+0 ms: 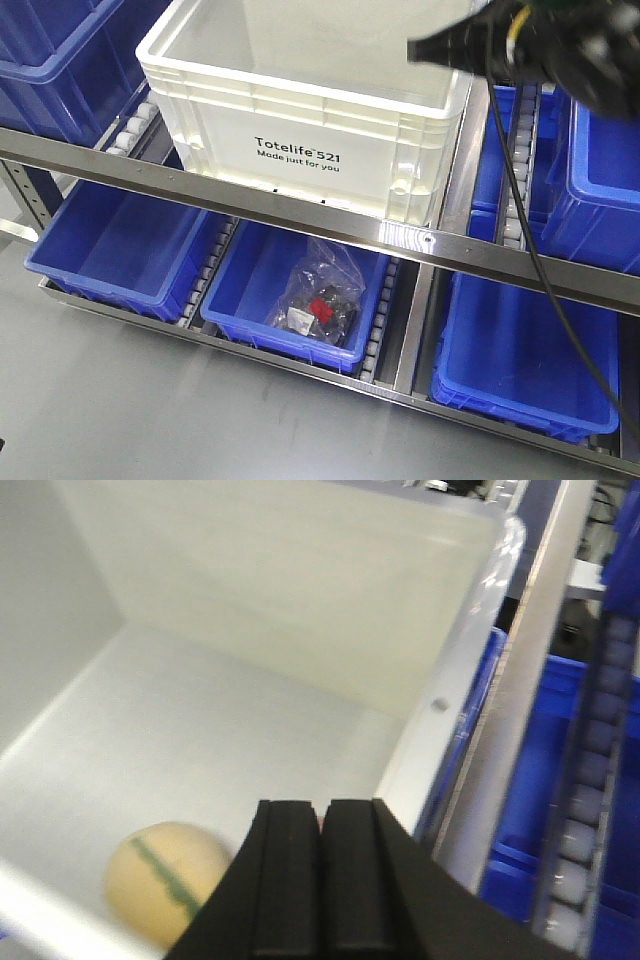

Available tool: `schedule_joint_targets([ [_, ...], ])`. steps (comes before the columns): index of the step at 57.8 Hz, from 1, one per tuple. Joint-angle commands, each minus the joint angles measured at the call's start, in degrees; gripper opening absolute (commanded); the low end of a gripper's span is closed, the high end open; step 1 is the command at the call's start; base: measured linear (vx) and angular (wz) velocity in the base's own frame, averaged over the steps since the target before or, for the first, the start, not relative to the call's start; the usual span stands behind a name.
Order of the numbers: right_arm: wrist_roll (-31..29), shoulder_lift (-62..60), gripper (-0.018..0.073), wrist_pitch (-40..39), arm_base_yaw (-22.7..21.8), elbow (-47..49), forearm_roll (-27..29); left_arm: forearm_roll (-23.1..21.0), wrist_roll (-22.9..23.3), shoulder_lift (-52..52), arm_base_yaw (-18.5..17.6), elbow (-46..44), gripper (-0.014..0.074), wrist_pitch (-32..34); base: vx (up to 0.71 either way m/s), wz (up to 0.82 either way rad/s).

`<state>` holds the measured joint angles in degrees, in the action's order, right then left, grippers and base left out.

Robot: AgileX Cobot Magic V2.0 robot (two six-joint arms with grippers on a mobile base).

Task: Place moving items into box and shelve

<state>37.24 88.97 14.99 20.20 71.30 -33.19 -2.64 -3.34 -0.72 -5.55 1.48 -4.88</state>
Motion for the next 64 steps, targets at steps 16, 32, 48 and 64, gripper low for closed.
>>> schedule_joint_targets([
  [16, -4.6, -27.92, -0.0008, -30.03, -0.29, -30.47, -1.44, -0.2, 0.05, -0.71, -0.1, -0.59, -0.0006, 4.88, 0.0, 0.0],
  [32, -7.06, -49.89, -0.0008, -35.2, -8.47, -52.14, 10.03, -0.2, 0.05, -0.71, -0.1, -0.59, -0.0006, 4.88, 0.0, 0.0],
  [48, -16.7, -76.06, -0.0008, -28.42, -11.11, -67.31, 27.36, -0.2, 0.05, -0.71, -0.1, -0.59, -0.0006, 4.88, 0.0, 0.0],
  [64, -26.15, -90.37, -0.0008, -15.42, -13.33, -73.41, 29.02, -0.2, 0.05, -0.71, -0.1, -0.59, -0.0006, 4.88, 0.0, 0.0],
])
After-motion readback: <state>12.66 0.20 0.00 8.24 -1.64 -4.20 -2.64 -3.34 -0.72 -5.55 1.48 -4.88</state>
